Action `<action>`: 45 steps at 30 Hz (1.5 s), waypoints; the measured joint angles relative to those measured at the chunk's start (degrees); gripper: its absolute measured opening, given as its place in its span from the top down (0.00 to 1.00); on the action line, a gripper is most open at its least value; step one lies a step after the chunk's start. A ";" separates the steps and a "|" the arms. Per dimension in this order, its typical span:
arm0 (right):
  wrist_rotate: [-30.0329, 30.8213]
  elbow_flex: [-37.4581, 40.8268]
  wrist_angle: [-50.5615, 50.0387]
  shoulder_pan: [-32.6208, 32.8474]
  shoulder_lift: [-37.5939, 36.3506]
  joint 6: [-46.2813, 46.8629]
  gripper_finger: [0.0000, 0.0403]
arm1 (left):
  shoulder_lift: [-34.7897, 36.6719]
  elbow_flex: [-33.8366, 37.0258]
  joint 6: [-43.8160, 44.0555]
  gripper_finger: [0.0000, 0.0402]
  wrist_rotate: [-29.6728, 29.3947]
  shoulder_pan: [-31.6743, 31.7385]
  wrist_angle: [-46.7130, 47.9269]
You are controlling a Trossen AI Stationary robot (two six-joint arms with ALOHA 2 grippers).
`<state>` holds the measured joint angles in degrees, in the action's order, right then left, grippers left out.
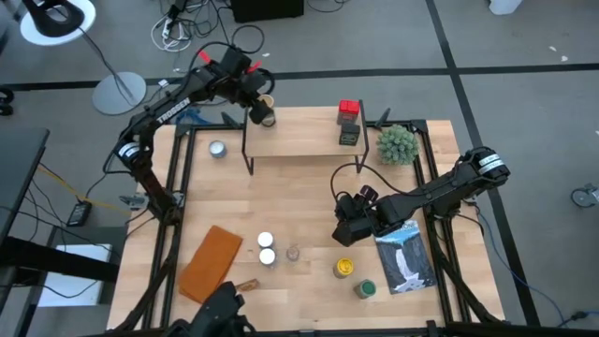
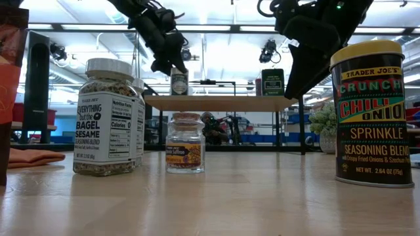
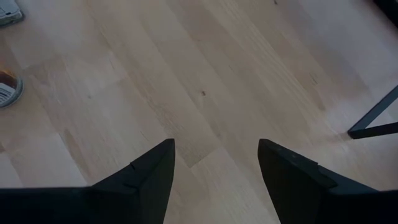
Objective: Shelf spices
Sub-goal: Put the gold seasoning bottle on the shelf
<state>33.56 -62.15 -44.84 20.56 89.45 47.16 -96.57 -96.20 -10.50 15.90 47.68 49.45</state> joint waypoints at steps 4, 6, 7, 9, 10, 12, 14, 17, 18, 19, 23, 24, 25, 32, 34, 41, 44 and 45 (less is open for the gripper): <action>0.02 0.00 0.15 0.00 0.00 -0.38 0.43 | 0.05 0.00 -0.58 0.26 -0.43 0.04 0.38; 0.02 0.00 0.18 0.00 0.00 -0.40 0.43 | 0.11 0.00 -1.05 0.26 -0.86 0.04 0.68; 0.02 0.00 0.18 0.00 0.00 -0.40 0.43 | 0.13 0.00 -1.07 0.26 -0.94 0.09 0.66; 0.02 0.00 0.18 0.00 0.00 -0.59 0.43 | 0.41 0.00 -1.07 0.25 -0.98 0.31 0.97; 0.02 0.00 0.19 0.00 0.00 -0.70 0.43 | 0.49 0.00 -1.06 0.25 -1.12 0.34 1.16; 0.02 0.00 0.20 0.00 0.00 -0.71 0.43 | 0.56 0.00 -1.06 0.25 -1.18 0.37 1.17; 0.02 0.00 0.20 0.00 0.00 -0.72 0.43 | 0.74 0.00 -1.05 0.25 -1.25 0.37 1.32; 0.02 0.00 0.20 0.00 0.00 -0.71 0.43 | 0.96 0.00 -0.75 0.25 -1.74 0.33 1.31; 0.02 0.00 0.20 0.00 0.00 -0.71 0.43 | 0.98 0.00 -0.72 0.25 -1.73 0.33 1.38; 0.02 0.00 0.21 0.00 0.00 -0.71 0.43 | 0.98 0.00 -0.74 0.25 -1.76 0.33 1.65; 0.02 0.00 0.22 0.00 0.00 -0.71 0.43 | 0.98 0.00 -0.77 0.25 -2.21 0.33 1.71; 0.02 0.00 0.20 0.00 0.00 -0.71 0.43 | 0.98 0.00 -0.77 0.25 -2.29 0.33 1.74; 0.02 0.00 0.22 0.00 0.00 -0.71 0.43 | 0.98 0.00 -0.77 0.25 -2.30 0.33 1.73; 0.02 0.00 0.22 0.00 0.00 -0.71 0.43 | 0.98 0.00 -1.10 0.25 -2.27 0.33 1.71; 0.01 0.00 0.21 0.00 0.00 -0.72 0.43 | 0.98 0.00 -1.38 0.25 -2.27 0.33 1.77; 0.02 0.00 0.20 0.00 0.00 -0.75 0.43 | 0.98 0.00 -1.31 0.25 -2.25 0.33 1.58; 0.02 0.00 0.20 0.00 0.00 -0.77 0.43 | 0.98 0.00 -1.29 0.25 -2.25 0.33 1.60; 0.02 0.01 0.20 0.02 0.00 -0.77 0.43 | 0.98 0.00 -1.29 0.25 -2.25 0.33 1.62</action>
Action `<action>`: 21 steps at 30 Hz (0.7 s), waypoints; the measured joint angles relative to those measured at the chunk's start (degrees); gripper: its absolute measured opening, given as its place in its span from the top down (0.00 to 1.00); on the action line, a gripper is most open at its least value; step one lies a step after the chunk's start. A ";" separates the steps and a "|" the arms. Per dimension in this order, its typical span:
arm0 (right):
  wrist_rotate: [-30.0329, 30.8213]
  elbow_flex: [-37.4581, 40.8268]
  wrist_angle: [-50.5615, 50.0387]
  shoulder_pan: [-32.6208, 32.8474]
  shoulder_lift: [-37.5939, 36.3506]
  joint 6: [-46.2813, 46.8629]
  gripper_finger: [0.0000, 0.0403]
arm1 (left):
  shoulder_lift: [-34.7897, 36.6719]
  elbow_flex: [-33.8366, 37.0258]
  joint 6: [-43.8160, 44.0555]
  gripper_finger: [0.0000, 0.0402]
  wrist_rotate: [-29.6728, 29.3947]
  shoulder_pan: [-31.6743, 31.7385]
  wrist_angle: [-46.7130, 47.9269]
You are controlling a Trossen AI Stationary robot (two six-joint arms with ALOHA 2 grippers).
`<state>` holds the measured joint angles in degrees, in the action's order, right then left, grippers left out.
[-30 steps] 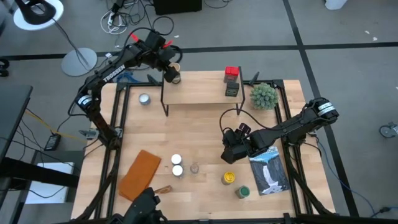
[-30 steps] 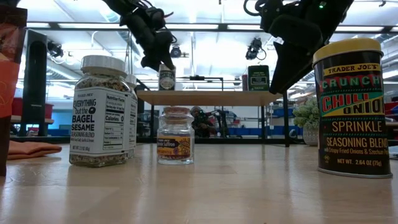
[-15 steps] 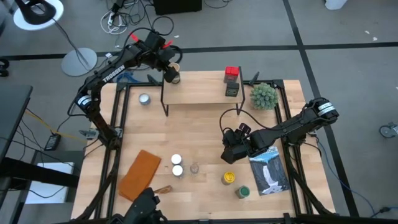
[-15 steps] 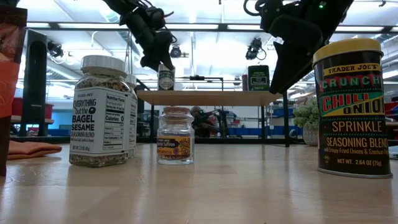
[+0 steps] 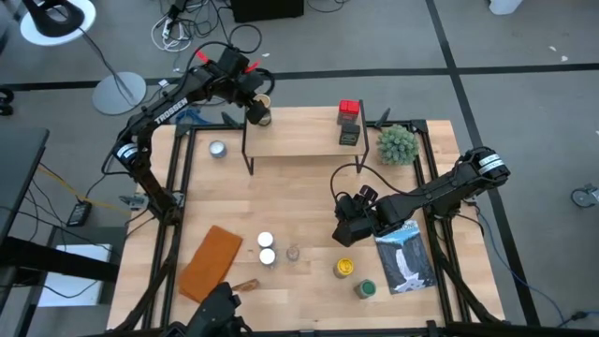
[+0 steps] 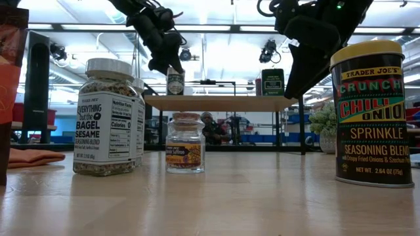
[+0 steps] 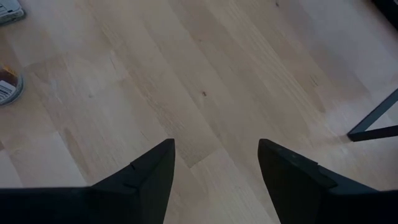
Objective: Shelf spices
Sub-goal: Put the gold seasoning bottle on the shelf, then put the white seasoning bottle on the shelf
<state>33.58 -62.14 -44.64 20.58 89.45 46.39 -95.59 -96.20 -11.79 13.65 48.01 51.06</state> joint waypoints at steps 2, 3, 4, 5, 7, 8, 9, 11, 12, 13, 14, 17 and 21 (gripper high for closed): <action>0.00 -0.01 0.00 -0.02 0.00 0.00 0.43 | 0.00 0.00 0.00 0.25 0.00 0.00 0.09; 0.00 -0.01 0.00 -0.02 0.00 0.00 0.43 | 0.00 0.00 0.00 0.25 0.00 0.00 0.09; 0.00 -0.01 0.00 0.00 0.00 0.00 0.43 | 0.00 0.00 0.00 0.25 0.00 0.00 0.04; 0.00 0.01 0.00 -0.02 0.00 -0.01 0.43 | 0.00 0.00 0.02 0.25 0.02 0.00 0.00; 0.00 0.01 0.00 -0.02 0.00 -0.01 0.43 | 0.00 0.00 0.03 0.25 0.01 0.00 0.06; 0.00 0.00 0.00 -0.02 0.00 -0.02 0.43 | 0.00 0.00 0.04 0.25 0.02 0.00 0.12; -0.01 0.00 0.00 -0.02 0.00 -0.02 0.43 | 0.00 0.00 0.04 0.25 0.02 0.00 0.14; 0.00 0.02 0.00 -0.02 0.00 -0.02 0.43 | 0.00 0.00 0.07 0.24 0.02 0.00 0.14; -0.02 0.02 0.00 -0.02 0.00 -0.02 0.43 | 0.00 0.00 0.06 0.23 0.02 0.00 0.14; 0.00 0.02 0.00 -0.02 0.00 -0.02 0.43 | 0.00 0.00 0.07 0.22 0.10 0.00 0.12; 0.00 0.00 0.00 -0.02 0.00 -0.02 0.43 | 0.01 0.00 0.08 0.20 0.16 0.00 -0.01; 0.00 0.02 0.00 -0.02 0.00 -0.02 0.43 | 0.07 0.00 0.20 0.15 0.22 0.00 0.00; 0.00 0.02 0.00 0.00 0.00 -0.02 0.43 | 0.07 0.00 0.44 0.09 0.20 0.00 -0.01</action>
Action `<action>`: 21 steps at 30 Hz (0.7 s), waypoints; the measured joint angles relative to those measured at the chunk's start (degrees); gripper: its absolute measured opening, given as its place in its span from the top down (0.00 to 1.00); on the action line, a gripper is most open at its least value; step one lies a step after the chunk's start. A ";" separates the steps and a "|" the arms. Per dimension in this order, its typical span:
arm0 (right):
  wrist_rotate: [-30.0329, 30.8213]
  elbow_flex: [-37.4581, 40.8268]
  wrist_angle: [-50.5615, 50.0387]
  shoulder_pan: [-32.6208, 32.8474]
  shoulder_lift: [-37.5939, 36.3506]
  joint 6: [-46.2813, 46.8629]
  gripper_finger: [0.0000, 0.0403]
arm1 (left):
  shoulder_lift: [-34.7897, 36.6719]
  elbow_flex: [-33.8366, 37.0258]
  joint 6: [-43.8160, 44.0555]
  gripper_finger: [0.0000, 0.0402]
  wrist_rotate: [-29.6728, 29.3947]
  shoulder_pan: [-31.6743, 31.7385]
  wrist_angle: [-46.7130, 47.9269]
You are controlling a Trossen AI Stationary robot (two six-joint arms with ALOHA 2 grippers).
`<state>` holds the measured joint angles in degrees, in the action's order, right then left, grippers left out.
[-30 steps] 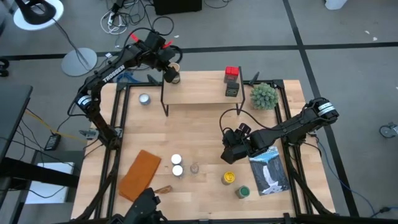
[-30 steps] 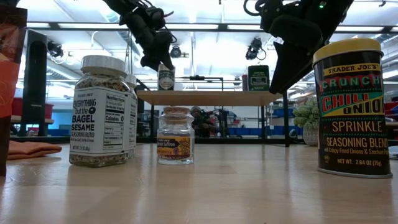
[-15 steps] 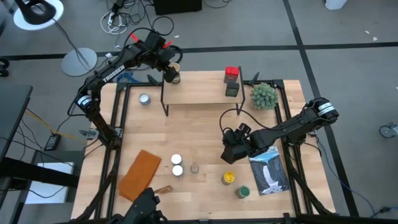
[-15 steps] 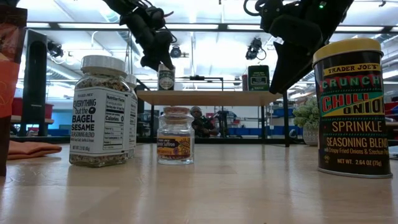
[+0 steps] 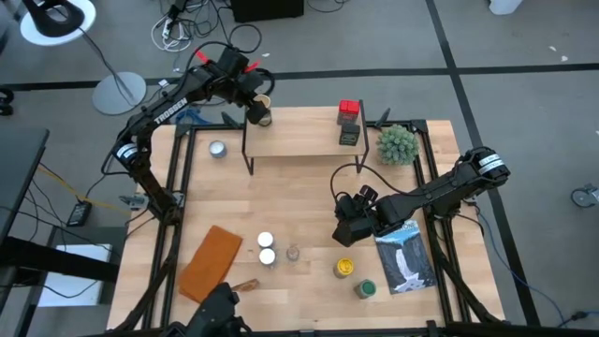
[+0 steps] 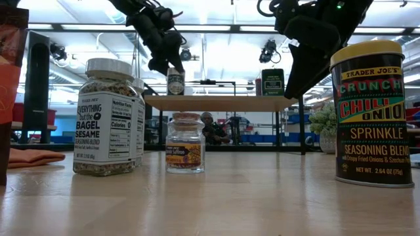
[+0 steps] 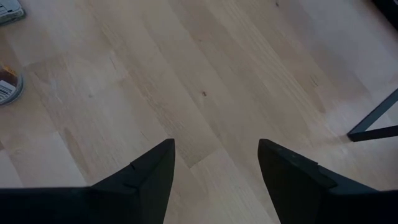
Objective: Shelf spices
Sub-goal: Put the white seasoning bottle on the shelf
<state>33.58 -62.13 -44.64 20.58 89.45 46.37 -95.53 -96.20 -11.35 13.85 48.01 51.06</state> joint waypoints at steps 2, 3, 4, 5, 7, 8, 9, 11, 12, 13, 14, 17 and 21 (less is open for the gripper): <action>-0.01 -0.01 0.00 0.00 0.00 -0.01 0.43 | 0.00 0.00 0.01 0.06 -0.02 0.00 -0.17; -0.01 0.00 0.00 -0.02 0.00 -0.01 0.43 | 0.00 0.00 0.02 0.06 -0.02 0.00 -0.18; 0.00 0.00 0.00 -0.02 0.00 0.00 0.43 | 0.07 0.00 0.02 0.05 -0.07 0.00 -0.16; -0.01 0.00 0.00 0.00 0.00 0.00 0.43 | 0.24 0.00 0.02 0.05 -0.47 0.00 -0.14; -0.01 0.00 0.00 -0.02 0.00 -0.01 0.43 | 1.08 0.00 -0.31 0.05 -1.45 0.00 -0.18; -0.02 0.00 0.00 -0.01 0.00 0.00 0.43 | 1.69 0.00 -0.72 0.05 -1.89 0.00 -0.19; -0.02 0.00 0.01 -0.01 0.00 0.00 0.43 | 2.39 0.00 -1.36 0.05 -2.01 0.00 -0.44; -0.02 0.00 0.02 0.00 0.00 0.00 0.43 | 3.85 0.00 -1.81 0.05 -2.09 0.00 -0.54; -0.02 0.00 0.02 0.00 0.00 0.00 0.43 | 4.65 0.00 -1.78 0.05 -2.08 0.00 -0.53; -0.02 0.00 0.02 -0.01 0.00 0.00 0.43 | 5.49 0.00 -1.71 0.05 -2.10 0.00 -0.38; -0.02 0.00 0.02 -0.01 0.00 0.02 0.43 | 6.36 0.00 -1.43 0.05 -2.08 0.00 -0.02; -0.02 0.00 0.04 0.00 0.00 0.00 0.43 | 8.94 -0.02 -0.14 0.05 -1.32 -0.13 1.62; -0.02 0.00 0.11 -0.02 0.00 0.09 0.43 | 12.42 -0.02 0.07 0.05 2.76 -1.82 6.09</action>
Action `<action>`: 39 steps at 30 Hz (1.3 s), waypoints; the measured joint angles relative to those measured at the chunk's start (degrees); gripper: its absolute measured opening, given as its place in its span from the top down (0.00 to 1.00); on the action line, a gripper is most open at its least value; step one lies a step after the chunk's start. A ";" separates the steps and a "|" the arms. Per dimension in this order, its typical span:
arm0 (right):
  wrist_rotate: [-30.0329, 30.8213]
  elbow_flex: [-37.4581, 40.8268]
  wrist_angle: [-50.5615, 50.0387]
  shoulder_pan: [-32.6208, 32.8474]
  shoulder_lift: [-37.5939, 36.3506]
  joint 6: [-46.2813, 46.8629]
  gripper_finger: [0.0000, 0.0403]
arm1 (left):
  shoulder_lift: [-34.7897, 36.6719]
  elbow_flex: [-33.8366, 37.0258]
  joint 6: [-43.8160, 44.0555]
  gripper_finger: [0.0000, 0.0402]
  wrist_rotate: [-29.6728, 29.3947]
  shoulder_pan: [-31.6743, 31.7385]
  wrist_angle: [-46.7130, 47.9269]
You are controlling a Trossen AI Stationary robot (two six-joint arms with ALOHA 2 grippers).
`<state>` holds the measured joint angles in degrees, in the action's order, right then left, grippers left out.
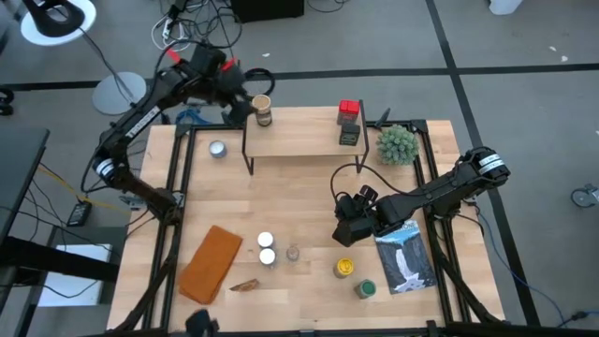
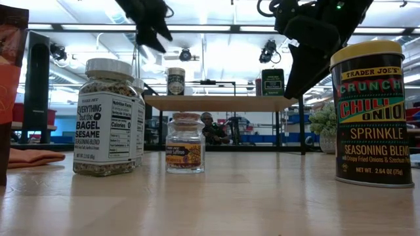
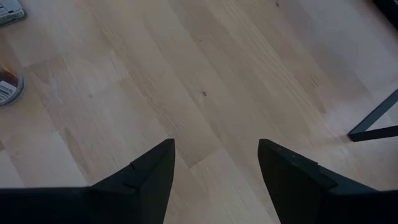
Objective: Shelf spices
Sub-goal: Put the white seasoning bottle on the shelf
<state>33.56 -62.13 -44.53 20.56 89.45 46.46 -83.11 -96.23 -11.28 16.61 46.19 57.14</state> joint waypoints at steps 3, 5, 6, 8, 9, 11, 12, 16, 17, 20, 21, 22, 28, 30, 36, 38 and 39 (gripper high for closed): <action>-0.02 0.00 0.55 0.02 0.00 -0.02 0.43 | 4.24 2.34 -0.03 0.05 4.28 -2.99 0.54; -0.32 0.00 0.98 0.02 0.00 -0.04 0.43 | 8.01 5.77 -0.02 0.05 5.37 -6.21 -2.05; -0.33 0.00 1.20 0.02 0.00 -0.04 0.43 | 10.23 8.01 1.12 0.05 5.06 -7.92 -4.00; -0.34 0.00 1.38 0.01 0.00 -0.06 0.43 | 14.94 13.23 3.35 0.05 2.51 -11.87 -8.24; -0.35 0.00 1.43 0.01 0.00 -0.04 0.43 | 17.57 16.26 4.46 0.05 0.63 -14.03 -10.76; -0.36 0.00 1.65 0.01 0.00 -0.04 0.43 | 23.13 22.12 7.11 0.05 -3.68 -18.16 -15.37; -0.37 0.00 1.95 0.01 0.00 -0.02 0.43 | 26.11 25.44 8.57 0.05 -5.77 -20.27 -17.43; -0.37 0.00 3.20 0.01 0.00 -0.07 0.43 | 36.64 38.01 13.72 0.05 -11.94 -29.34 -25.97; -0.37 0.00 3.51 0.02 0.00 -0.07 0.43 | 38.92 41.18 14.92 0.05 -13.12 -31.71 -27.62; -0.37 0.00 4.91 -0.02 0.00 -0.09 0.43 | 43.89 49.90 17.91 0.05 -17.45 -38.59 -32.51; -0.37 0.00 5.53 -0.02 0.00 -0.09 0.43 | 44.97 52.62 18.93 0.05 -19.40 -40.83 -33.70; -0.37 0.00 6.23 -0.02 0.00 -0.09 0.43 | 45.69 55.07 19.51 0.05 -21.27 -42.88 -34.80; -0.37 0.00 11.12 -0.05 0.00 -0.13 0.43 | 46.02 65.66 22.04 0.05 -29.30 -50.31 -45.51; -0.38 0.00 12.38 -0.04 0.00 -0.16 0.43 | 45.98 67.70 22.06 0.05 -29.51 -50.51 -48.08; -0.37 0.00 12.85 0.04 0.00 -0.20 0.43 | 45.94 69.82 25.27 0.05 -29.62 -50.46 -50.68; -0.37 0.00 12.86 0.04 0.00 -0.23 0.43 | 45.96 70.33 26.90 0.05 -29.56 -50.46 -51.42; -0.37 0.00 12.86 0.04 0.00 -0.34 0.43 | 45.94 70.34 27.05 0.05 -29.56 -50.44 -51.57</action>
<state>33.19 -62.13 -31.67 20.60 89.45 46.12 -37.17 -25.89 15.77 -12.95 -4.25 5.57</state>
